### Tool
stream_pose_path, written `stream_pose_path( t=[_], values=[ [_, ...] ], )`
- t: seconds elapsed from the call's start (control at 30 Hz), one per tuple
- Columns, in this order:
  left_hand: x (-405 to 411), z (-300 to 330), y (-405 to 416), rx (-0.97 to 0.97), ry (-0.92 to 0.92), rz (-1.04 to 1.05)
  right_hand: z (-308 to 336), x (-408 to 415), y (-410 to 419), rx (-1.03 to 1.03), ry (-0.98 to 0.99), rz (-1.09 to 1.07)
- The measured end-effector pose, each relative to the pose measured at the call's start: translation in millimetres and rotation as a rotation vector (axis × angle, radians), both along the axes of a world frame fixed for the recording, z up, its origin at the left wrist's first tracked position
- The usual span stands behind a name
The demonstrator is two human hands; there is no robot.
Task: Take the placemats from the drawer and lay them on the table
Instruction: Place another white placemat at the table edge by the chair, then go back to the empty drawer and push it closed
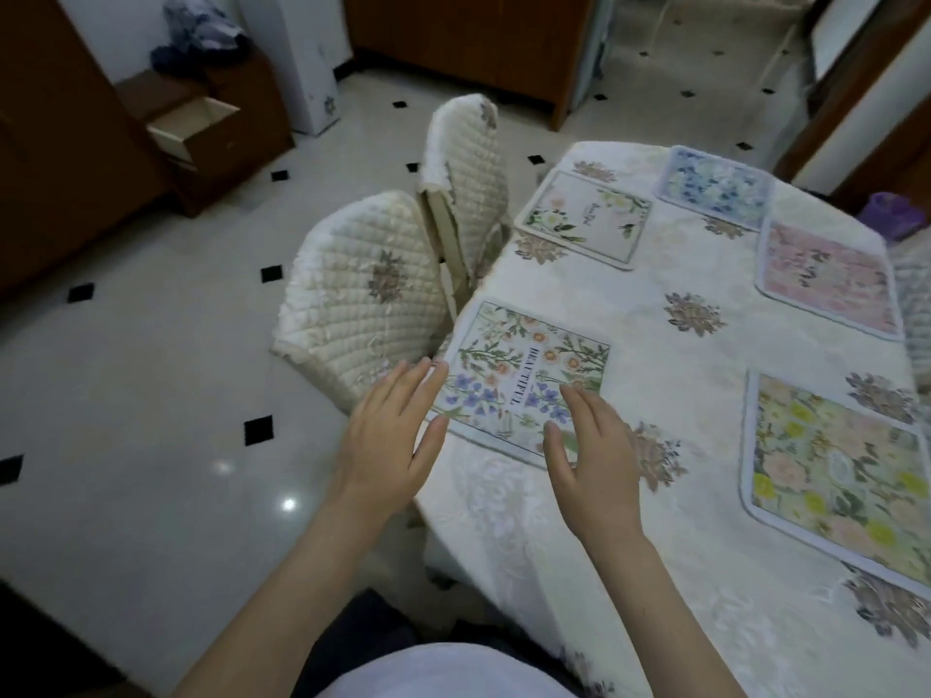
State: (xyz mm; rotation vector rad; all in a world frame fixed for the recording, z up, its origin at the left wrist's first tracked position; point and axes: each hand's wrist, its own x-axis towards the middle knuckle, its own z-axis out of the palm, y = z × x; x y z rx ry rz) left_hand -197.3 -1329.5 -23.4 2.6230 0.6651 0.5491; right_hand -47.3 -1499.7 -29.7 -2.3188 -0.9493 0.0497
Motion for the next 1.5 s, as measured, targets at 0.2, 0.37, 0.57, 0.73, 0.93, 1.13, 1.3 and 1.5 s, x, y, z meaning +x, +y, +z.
stream_pose_path(
  t=[0.2,0.37,0.57,0.73,0.93,1.13,1.3,1.5],
  values=[
    [-77,5,53,0.013,0.034,0.203,1,-49,82,0.015,-0.027,0.217],
    [-167,4,102,-0.012,0.111,0.377,0,-115,158,0.075,-0.002,0.347],
    [-271,4,164,-0.011,0.119,0.547,-4,-200,252,0.103,0.017,0.498],
    [-328,-13,201,-0.042,0.182,0.61,-16,-250,312,0.016,0.001,0.646],
    [-364,-67,215,-0.22,0.251,0.695,-45,-267,355,-0.144,0.042,0.735],
    [-373,-74,295,-0.26,0.265,0.758,-54,-262,439,-0.165,0.067,0.747],
    [-367,-68,409,-0.258,0.275,0.81,-62,-252,551,-0.112,0.1,0.754],
    [-332,-39,554,-0.206,0.279,0.746,-39,-218,684,-0.059,0.105,0.678]
  ],
)
